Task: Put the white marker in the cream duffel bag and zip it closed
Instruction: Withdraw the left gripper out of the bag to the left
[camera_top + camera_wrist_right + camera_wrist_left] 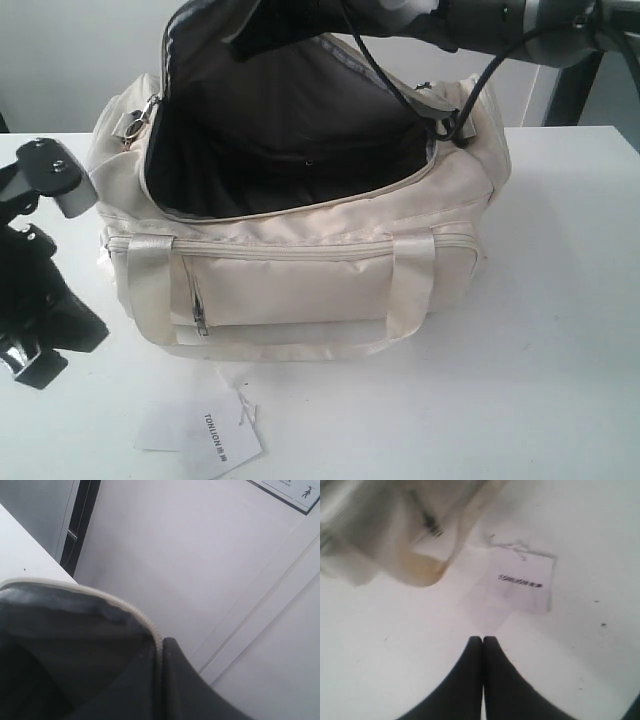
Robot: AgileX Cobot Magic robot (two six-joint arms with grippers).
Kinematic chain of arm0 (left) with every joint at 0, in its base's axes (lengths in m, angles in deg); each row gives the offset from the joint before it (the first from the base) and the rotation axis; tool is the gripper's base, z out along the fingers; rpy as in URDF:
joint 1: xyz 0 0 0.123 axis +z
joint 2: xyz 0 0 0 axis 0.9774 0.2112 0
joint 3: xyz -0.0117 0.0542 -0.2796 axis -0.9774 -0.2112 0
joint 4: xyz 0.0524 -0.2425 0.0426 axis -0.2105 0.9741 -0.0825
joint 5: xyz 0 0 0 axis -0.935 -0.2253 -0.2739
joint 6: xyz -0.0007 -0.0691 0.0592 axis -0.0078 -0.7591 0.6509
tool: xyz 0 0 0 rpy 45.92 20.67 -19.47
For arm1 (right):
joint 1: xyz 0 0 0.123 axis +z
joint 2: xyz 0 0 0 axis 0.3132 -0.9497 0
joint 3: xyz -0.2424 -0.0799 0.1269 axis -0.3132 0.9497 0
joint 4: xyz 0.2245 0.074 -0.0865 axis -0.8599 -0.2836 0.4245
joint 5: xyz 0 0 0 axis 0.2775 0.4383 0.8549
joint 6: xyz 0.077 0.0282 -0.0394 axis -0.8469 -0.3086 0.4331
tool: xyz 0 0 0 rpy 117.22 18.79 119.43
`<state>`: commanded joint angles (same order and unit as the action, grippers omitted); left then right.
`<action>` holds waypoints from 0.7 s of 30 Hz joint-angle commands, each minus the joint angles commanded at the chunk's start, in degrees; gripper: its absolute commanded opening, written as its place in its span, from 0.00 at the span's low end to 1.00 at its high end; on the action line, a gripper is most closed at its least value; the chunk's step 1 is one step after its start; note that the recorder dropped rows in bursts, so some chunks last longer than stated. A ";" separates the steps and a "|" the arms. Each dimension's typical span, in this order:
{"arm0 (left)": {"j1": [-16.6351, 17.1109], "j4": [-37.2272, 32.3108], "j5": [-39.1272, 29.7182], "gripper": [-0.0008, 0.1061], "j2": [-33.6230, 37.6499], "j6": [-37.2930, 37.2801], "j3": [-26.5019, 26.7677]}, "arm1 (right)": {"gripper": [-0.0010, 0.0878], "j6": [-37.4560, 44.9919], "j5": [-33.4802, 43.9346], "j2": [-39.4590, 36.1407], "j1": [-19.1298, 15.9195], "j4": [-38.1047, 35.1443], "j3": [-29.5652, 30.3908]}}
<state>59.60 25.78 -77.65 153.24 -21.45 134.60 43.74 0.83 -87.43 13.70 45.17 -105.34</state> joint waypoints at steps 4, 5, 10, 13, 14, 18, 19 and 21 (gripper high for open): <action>6.67 0.56 4.39 0.01 0.13 -2.53 0.47 | 0.01 0.00 0.00 0.00 0.00 0.00 0.00; 8.61 1.39 4.80 0.01 0.41 -2.86 0.99 | 0.01 0.00 0.00 0.00 0.00 0.00 0.00; 14.70 9.56 5.30 0.01 2.56 -0.58 5.06 | 0.01 0.02 0.11 0.00 0.00 0.00 0.00; 15.79 11.02 5.81 0.03 3.90 -0.18 8.58 | 0.01 0.02 0.00 0.00 0.00 0.00 0.00; 15.92 11.12 5.91 0.07 4.48 -0.18 10.07 | 0.01 0.02 0.00 0.00 0.00 0.00 0.00; 17.08 11.87 5.89 0.30 8.12 -1.83 16.49 | 0.01 0.02 0.00 0.00 0.00 0.00 0.00; 17.41 12.47 5.89 0.35 9.33 -2.40 17.76 | 0.01 0.02 0.00 0.00 0.00 0.00 0.00; 17.70 14.64 5.89 0.46 12.11 -2.40 20.70 | 0.01 0.02 0.00 0.00 0.00 0.00 0.00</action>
<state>77.30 40.42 -71.76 165.34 -23.85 155.30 43.76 0.83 -87.43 13.70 45.17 -105.34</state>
